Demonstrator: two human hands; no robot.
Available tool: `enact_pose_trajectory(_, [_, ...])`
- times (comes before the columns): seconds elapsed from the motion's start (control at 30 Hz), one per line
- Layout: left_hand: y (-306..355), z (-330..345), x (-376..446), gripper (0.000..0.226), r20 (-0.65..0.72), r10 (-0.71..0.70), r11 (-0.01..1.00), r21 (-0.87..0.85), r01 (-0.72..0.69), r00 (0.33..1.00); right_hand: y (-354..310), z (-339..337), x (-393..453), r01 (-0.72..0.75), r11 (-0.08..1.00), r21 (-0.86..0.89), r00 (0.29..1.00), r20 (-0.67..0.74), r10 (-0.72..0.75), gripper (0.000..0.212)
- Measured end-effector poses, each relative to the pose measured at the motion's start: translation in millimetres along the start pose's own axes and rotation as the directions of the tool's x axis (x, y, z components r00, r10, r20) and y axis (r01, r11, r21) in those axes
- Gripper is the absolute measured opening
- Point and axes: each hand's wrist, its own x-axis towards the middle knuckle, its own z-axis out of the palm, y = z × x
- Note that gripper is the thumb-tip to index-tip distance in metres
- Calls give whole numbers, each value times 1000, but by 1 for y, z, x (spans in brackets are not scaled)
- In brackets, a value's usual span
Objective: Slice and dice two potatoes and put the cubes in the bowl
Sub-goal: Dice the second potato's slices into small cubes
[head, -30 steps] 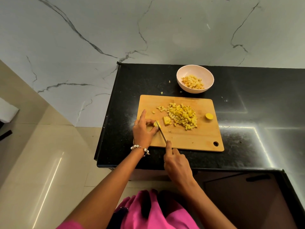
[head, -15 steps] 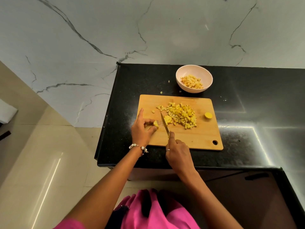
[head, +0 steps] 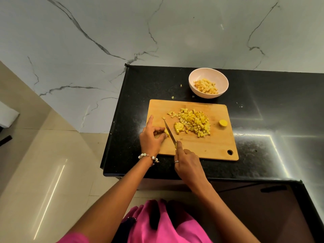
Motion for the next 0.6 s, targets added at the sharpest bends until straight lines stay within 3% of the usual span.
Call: enact_pose_trajectory(0.6, [1,0,1,84,-4,15,999,36,-15,1000,-13,-4,-1,-37,999,37,997,64,35,51])
